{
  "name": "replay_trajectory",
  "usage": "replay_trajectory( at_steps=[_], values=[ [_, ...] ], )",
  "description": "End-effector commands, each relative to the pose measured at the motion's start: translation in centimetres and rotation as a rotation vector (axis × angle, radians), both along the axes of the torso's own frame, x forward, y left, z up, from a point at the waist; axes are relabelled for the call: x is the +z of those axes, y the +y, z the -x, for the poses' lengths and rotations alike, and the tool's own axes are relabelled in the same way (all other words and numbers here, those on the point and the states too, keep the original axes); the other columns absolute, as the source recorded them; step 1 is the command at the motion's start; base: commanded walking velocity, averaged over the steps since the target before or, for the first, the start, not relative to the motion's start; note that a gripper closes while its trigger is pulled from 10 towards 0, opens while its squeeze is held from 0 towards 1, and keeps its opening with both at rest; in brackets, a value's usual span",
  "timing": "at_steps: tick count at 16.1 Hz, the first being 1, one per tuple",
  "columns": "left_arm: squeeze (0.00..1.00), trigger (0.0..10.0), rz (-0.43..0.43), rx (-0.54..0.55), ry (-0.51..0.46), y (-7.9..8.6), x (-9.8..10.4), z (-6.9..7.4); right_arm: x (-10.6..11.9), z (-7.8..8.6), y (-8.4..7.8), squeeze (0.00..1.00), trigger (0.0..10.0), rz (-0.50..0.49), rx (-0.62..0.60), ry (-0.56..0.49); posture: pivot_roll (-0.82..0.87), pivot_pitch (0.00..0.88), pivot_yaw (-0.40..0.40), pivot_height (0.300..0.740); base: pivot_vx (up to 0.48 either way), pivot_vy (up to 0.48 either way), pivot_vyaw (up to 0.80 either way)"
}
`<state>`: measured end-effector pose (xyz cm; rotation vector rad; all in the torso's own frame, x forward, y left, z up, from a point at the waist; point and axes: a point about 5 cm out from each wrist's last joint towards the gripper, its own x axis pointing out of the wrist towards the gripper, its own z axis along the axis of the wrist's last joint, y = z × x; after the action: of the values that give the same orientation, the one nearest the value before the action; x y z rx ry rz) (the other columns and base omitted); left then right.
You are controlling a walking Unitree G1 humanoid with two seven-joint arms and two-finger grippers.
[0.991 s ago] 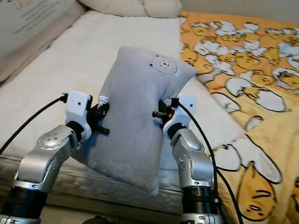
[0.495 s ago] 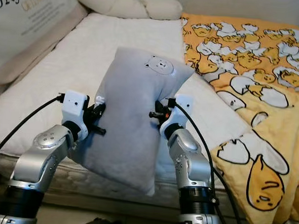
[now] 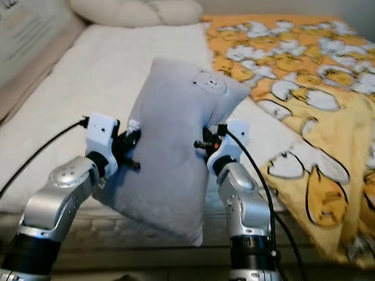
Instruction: Clean up the room
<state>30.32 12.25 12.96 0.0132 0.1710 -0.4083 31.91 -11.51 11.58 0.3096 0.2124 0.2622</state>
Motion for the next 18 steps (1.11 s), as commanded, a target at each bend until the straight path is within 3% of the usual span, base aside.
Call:
replay_trajectory(
  at_steps=[1,18],
  values=[
    [0.0,10.0,-0.003,-0.008,-0.02,0.24,0.5,-0.01,0.88,-0.07,1.34,0.0,10.0,-0.02,0.039,-0.039,0.06,0.0,0.076,0.74,0.0,0.311,0.0],
    [0.0,10.0,-0.016,0.007,-0.011,0.45,0.35,-0.05,0.99,-0.51,1.76,0.0,10.0,-0.005,0.053,-0.037,0.07,0.0,0.066,0.74,0.0,0.308,0.0]
  ],
)
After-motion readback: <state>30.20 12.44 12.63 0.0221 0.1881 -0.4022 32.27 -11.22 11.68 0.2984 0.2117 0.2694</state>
